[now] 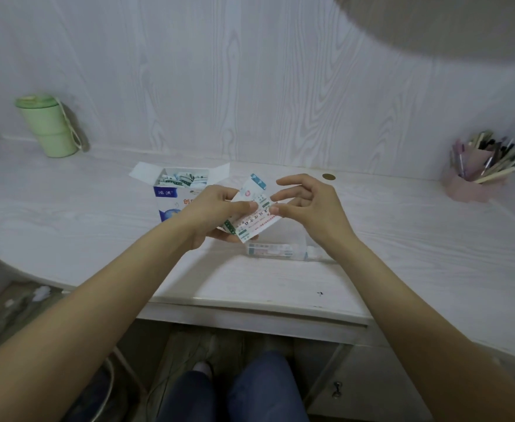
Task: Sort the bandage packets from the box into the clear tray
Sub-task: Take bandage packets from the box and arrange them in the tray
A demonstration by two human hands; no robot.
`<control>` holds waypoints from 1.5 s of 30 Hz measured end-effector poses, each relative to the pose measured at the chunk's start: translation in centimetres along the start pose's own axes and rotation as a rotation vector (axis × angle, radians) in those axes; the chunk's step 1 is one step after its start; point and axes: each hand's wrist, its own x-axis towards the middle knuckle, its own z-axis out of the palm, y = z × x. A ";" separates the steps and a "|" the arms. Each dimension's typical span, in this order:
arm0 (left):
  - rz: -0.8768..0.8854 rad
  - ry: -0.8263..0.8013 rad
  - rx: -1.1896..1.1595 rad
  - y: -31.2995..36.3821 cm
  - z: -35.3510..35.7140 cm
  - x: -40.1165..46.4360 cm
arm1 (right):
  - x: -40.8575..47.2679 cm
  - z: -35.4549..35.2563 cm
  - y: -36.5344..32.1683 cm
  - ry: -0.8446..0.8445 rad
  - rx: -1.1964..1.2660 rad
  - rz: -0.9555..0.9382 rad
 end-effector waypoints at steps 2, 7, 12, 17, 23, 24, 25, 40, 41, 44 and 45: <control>-0.011 -0.020 -0.008 -0.1 -0.2 0.0 | 0.0 0.1 0.1 0.006 0.003 -0.002; -0.021 -0.113 -0.062 -0.2 0.4 -0.1 | 0.3 0.7 0.5 0.021 -0.046 0.038; 0.007 -0.043 -0.051 -0.6 -0.1 0.1 | 0.4 0.0 1.2 0.102 -0.034 0.111; 0.049 0.043 -0.028 -1.0 -1.1 0.2 | 0.1 -0.7 2.0 0.111 -0.060 0.153; 0.089 0.188 -0.072 -1.5 -0.8 0.2 | 0.1 -0.1 3.2 0.155 -0.246 0.195; 0.096 0.209 -0.077 -1.6 -0.6 0.2 | 0.1 0.1 3.3 0.140 -0.280 0.207; 0.102 0.222 -0.083 -1.6 -0.4 0.2 | 0.1 0.4 3.4 0.124 -0.319 0.223; 0.127 0.151 -0.086 -1.8 -0.3 0.0 | 0.6 2.6 2.3 -0.130 -1.046 0.142; 0.133 0.146 -0.080 -1.7 -0.2 0.1 | 0.6 2.7 2.1 -0.147 -1.070 0.134; 0.150 0.135 -0.069 -1.6 0.0 0.1 | 0.9 2.8 1.7 -0.201 -1.096 0.102; 0.156 0.135 -0.062 -1.5 0.1 0.1 | 0.9 2.7 1.6 -0.223 -1.098 0.088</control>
